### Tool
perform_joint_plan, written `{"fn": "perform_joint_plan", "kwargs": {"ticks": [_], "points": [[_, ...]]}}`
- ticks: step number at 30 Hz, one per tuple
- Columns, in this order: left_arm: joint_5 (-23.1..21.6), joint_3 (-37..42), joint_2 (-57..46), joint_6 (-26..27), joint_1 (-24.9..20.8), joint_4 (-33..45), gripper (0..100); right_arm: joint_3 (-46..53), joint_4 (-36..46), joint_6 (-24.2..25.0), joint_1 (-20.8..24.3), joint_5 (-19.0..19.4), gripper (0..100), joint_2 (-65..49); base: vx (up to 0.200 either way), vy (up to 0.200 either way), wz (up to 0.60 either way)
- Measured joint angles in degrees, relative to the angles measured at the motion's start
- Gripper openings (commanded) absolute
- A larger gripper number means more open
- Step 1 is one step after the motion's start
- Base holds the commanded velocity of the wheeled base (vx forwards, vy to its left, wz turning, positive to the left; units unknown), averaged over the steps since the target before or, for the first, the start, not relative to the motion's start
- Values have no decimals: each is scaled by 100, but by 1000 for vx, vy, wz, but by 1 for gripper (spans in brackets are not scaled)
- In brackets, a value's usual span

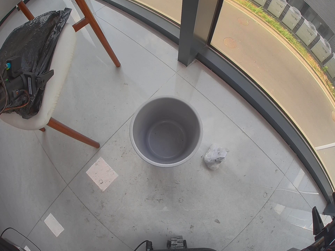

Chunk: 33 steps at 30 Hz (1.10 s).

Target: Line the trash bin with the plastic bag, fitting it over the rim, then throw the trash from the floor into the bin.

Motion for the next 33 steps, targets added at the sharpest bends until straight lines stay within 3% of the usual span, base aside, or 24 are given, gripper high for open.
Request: {"fn": "perform_joint_plan", "kwargs": {"ticks": [6,7,23,29,33], "points": [[0,38,210,5,35,-73,100,0,-2,4,0,-7,100,0,0,0,0],[-2,52,234,7,40,-88,0,0,0,1,0,-10,100,0,0,0,0],[-5,662,55,-127,106,-308,0,0,0,11,0,-7,100,0,0,0,0],[-330,903,-396,-816,234,-218,0,2,0,9,0,-10,100,0,0,0,0],[-722,995,-791,-1740,388,-243,0,2,0,6,0,-7,100,0,0,0,0]]}}
